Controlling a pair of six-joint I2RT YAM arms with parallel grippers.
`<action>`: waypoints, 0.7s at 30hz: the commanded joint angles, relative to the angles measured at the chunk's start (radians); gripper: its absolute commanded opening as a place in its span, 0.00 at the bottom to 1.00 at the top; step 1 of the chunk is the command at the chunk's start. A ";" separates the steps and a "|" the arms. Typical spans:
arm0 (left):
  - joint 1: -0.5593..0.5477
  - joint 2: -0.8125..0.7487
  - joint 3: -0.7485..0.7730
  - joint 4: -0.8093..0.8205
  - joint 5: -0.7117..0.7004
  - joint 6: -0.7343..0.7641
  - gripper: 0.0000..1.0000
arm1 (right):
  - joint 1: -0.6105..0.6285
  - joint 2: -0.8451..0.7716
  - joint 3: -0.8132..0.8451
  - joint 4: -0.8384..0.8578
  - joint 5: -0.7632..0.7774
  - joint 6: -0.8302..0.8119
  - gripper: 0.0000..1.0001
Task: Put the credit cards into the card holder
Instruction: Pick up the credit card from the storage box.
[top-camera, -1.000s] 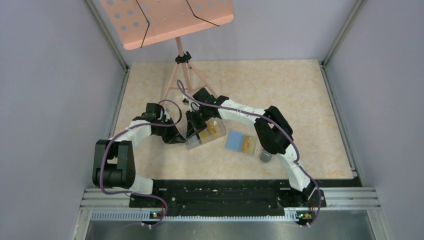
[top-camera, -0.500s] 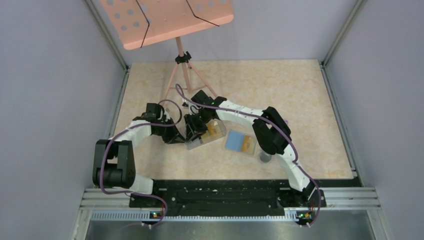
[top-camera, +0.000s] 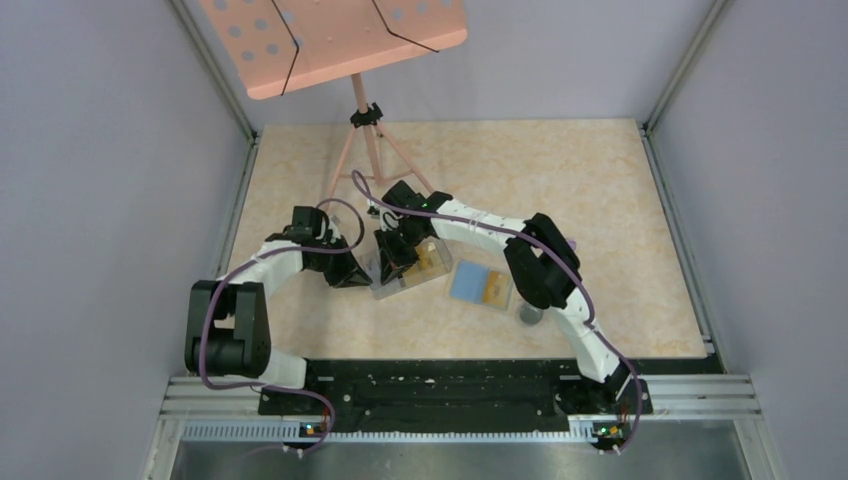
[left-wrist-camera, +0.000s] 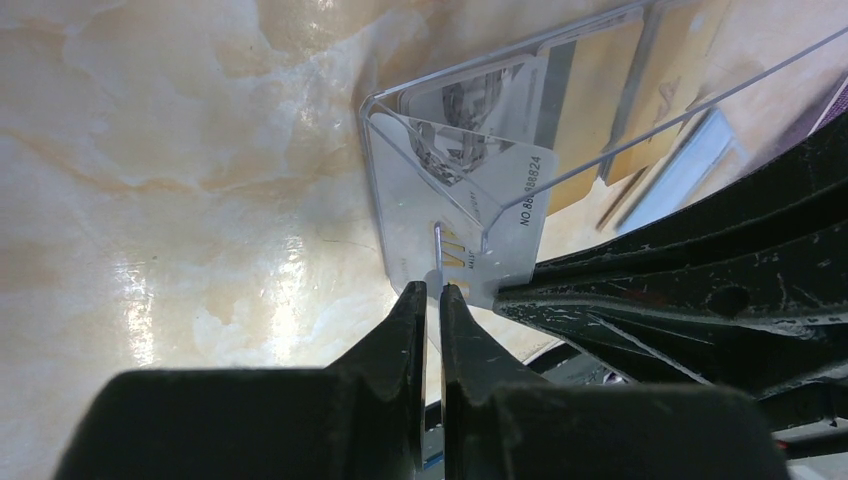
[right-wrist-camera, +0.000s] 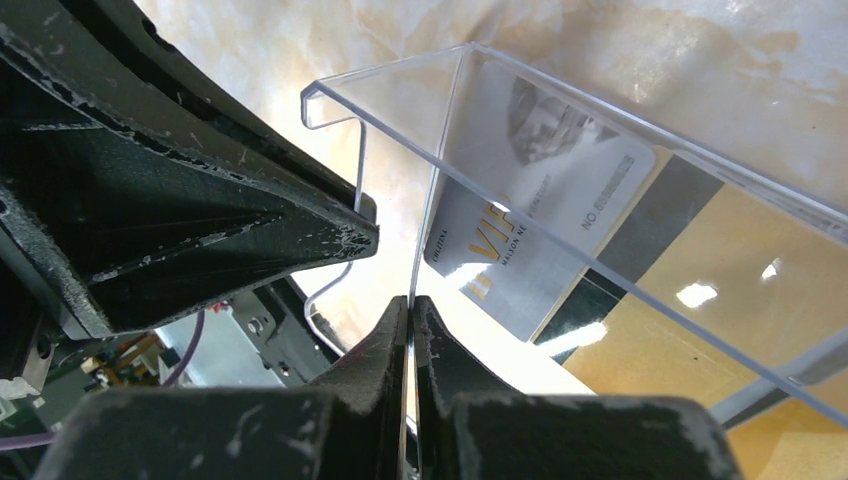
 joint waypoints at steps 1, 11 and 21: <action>-0.019 -0.012 -0.035 -0.096 -0.132 0.061 0.02 | 0.007 -0.037 0.056 0.021 0.024 -0.021 0.00; -0.019 -0.313 0.136 -0.146 -0.101 0.102 0.59 | -0.097 -0.256 -0.098 0.222 -0.095 0.063 0.00; -0.019 -0.325 0.088 0.268 0.269 -0.107 0.61 | -0.209 -0.453 -0.374 0.532 -0.321 0.267 0.00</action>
